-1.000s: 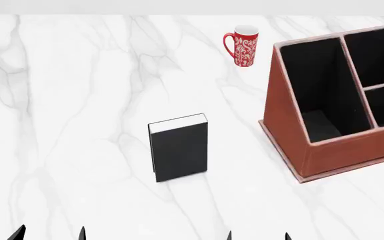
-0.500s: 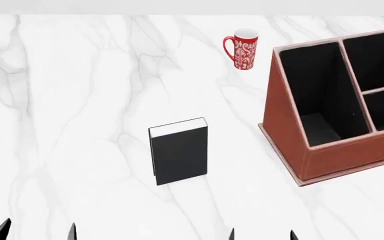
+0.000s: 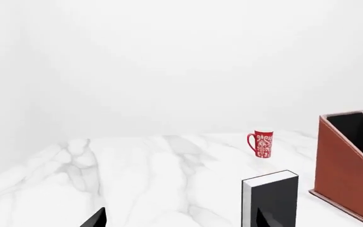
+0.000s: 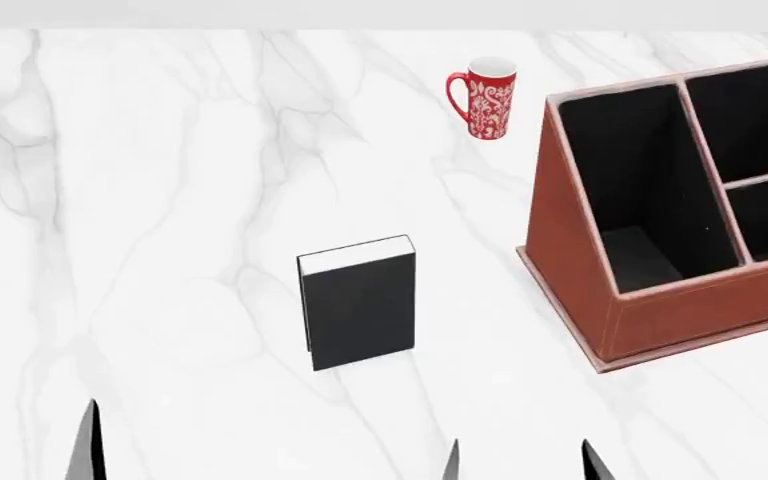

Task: Pick up the book and place it in the left compartment of the caddy.

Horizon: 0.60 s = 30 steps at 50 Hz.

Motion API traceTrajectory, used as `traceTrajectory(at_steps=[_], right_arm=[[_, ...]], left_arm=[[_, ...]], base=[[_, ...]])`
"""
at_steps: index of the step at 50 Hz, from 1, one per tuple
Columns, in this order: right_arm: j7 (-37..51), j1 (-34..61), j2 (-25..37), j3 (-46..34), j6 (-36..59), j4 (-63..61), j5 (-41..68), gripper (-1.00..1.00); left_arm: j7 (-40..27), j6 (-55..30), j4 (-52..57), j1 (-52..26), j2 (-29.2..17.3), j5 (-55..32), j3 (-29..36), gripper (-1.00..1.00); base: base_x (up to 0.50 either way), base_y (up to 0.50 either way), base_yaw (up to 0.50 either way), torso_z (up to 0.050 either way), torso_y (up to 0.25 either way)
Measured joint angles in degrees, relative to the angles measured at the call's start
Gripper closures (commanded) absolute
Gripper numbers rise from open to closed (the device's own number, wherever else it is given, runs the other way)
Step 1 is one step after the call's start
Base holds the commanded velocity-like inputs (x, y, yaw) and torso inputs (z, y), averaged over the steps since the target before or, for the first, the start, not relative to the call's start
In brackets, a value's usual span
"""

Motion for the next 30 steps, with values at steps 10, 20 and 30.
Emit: traceTrajectory(at_steps=[10, 20, 30], right_arm=[[1.1, 0.9, 0.8, 0.5, 4.8, -6.6, 2.1, -1.0], [2.0, 0.9, 1.8, 2.1, 8.0, -12.2, 4.2, -1.0], [3.1, 0.5, 2.6, 2.7, 11.2, -16.8, 5.8, -1.0]], left_arm=[[-0.6, -3.0, 4.6, -1.0, -1.1, -1.4, -1.0, -1.0], [-1.0, -3.9, 7.2, -0.8, -2.1, -2.7, -2.3, -1.0], [-1.4, -3.4, 9.0, 0.4, -3.3, -4.8, -4.9, -1.0]], base=[[0.0, 0.0, 0.0, 0.0, 0.0], [0.0, 0.0, 0.0, 0.0, 0.0], [0.0, 0.0, 0.0, 0.0, 0.0]])
